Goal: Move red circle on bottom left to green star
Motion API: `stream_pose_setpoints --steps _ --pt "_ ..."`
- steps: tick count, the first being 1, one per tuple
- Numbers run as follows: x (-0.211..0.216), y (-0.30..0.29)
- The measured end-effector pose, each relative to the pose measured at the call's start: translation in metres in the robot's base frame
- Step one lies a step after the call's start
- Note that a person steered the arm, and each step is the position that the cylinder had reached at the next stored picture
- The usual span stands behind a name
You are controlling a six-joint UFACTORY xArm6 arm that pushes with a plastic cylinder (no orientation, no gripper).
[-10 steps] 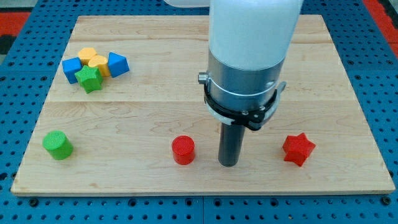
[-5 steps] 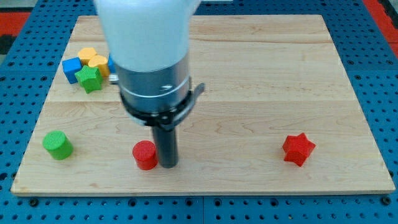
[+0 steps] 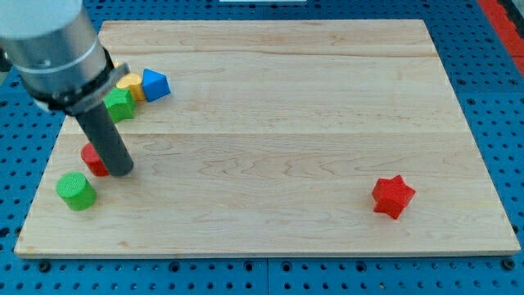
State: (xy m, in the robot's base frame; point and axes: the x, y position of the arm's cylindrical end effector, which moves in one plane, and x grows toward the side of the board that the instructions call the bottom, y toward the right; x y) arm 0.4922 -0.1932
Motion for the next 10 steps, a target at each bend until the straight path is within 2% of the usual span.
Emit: stream_pose_setpoints --steps 3,4,5,6,7,8,9,10 --pt "0.020 -0.012" --pt "-0.004 -0.047" --pt "-0.038 -0.057" --pt "-0.030 -0.066" --pt "-0.030 -0.111" --pt "-0.060 -0.079" --pt "-0.068 -0.041" --pt "-0.037 -0.020"
